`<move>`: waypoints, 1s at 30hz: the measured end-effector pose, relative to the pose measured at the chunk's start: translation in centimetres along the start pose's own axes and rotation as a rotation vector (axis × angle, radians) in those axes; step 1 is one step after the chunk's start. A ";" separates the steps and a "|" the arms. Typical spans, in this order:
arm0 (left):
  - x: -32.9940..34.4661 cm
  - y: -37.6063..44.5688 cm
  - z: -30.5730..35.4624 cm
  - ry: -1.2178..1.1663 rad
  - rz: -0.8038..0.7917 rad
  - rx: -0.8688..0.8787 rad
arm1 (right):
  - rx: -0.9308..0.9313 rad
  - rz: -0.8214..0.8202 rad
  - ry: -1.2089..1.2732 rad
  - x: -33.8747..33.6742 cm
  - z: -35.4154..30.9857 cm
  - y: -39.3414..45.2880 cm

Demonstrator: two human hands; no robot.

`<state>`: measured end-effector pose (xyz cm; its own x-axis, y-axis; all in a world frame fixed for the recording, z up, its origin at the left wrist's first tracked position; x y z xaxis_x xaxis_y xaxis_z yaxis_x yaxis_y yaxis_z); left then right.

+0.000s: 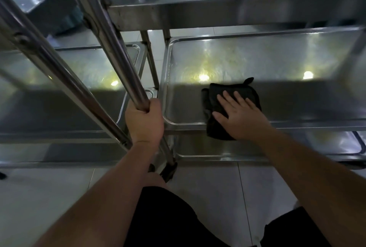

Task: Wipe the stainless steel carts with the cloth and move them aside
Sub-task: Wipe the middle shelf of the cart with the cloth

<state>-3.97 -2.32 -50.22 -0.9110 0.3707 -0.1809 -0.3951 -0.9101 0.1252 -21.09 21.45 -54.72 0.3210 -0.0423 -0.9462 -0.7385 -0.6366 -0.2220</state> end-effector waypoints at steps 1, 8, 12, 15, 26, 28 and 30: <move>0.0 0.0 0.1 -0.001 0.008 0.008 | 0.026 -0.001 0.000 0.2 0.0 0.2; 0.0 -0.1 0.7 -0.039 0.019 0.018 | -0.277 -0.069 -0.029 2.1 -10.4 2.7; 0.0 0.1 0.5 -0.033 0.032 0.044 | -0.355 -0.018 -0.010 2.2 -14.3 5.5; 0.0 0.2 0.4 -0.047 0.027 0.082 | -0.267 0.025 0.019 1.4 -14.4 8.7; 0.1 0.1 0.7 -0.059 0.034 0.130 | -0.066 0.108 0.022 -1.5 -13.8 17.7; 0.1 0.0 0.9 -0.054 0.026 0.143 | -0.125 0.080 0.013 -1.4 -13.9 16.4; 0.2 0.1 0.5 -0.073 0.016 0.121 | -0.257 0.052 -0.013 -0.9 -13.8 13.6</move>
<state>-4.28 -2.19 -49.73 -0.9217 0.3729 -0.1068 -0.3879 -0.8886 0.2449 -23.28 2.20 -53.69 0.2781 -0.0713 -0.9579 -0.5780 -0.8089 -0.1076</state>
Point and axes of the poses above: each hand's wrist, its own y-axis towards the middle knuckle, its own x-axis out of the palm, z = x × y, the point moved 7 cm from there along y, towards the middle knuckle, and after that the axes turned 2 degrees about y, right-handed, at the moved point
